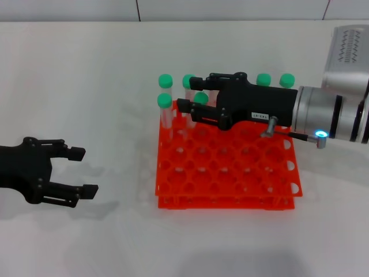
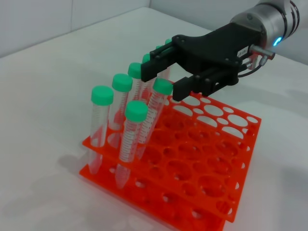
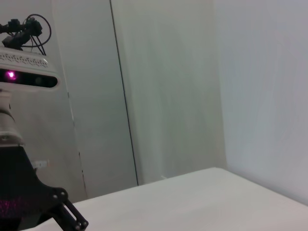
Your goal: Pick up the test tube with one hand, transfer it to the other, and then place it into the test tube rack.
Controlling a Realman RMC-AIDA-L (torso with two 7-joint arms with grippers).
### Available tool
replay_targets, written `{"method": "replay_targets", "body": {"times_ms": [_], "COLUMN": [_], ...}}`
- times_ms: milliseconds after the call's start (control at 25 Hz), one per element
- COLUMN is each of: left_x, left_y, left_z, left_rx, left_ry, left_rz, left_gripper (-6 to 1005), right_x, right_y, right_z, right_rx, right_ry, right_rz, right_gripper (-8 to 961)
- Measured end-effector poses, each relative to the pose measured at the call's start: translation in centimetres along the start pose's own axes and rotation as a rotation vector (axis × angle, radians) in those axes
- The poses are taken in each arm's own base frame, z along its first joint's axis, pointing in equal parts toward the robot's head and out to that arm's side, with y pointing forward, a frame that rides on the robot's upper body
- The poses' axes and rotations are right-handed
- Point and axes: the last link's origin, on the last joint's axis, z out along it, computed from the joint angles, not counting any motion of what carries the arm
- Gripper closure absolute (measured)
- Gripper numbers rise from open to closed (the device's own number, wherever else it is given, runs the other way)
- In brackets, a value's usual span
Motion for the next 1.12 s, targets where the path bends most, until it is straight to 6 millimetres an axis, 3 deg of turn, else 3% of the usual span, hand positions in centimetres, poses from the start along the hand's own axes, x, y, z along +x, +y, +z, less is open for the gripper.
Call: {"method": "replay_targets", "body": {"times_ms": [240, 800, 1120], "left_x": [0.2, 1.1, 2.0], "left_y": [0.0, -0.3, -0.1], "left_z": [-0.1, -1.6, -1.5], "left_rx": [0.003, 0.072, 0.073], "left_ry": [0.015, 0.259, 0.378], "left_rz": [0.008, 0.049, 0.057], "left_gripper": [110, 110, 110], "right_x": [-0.8, -1.9, -1.6], "right_y": [0.1, -1.1, -1.6], "right_z": [-1.2, -8.7, -11.4], "right_rx": [0.015, 0.129, 0.125], "right_ry": [-0.029, -0.083, -0.032], "right_rz": [-0.025, -0.047, -0.025], "right_gripper": [420, 417, 401]}}
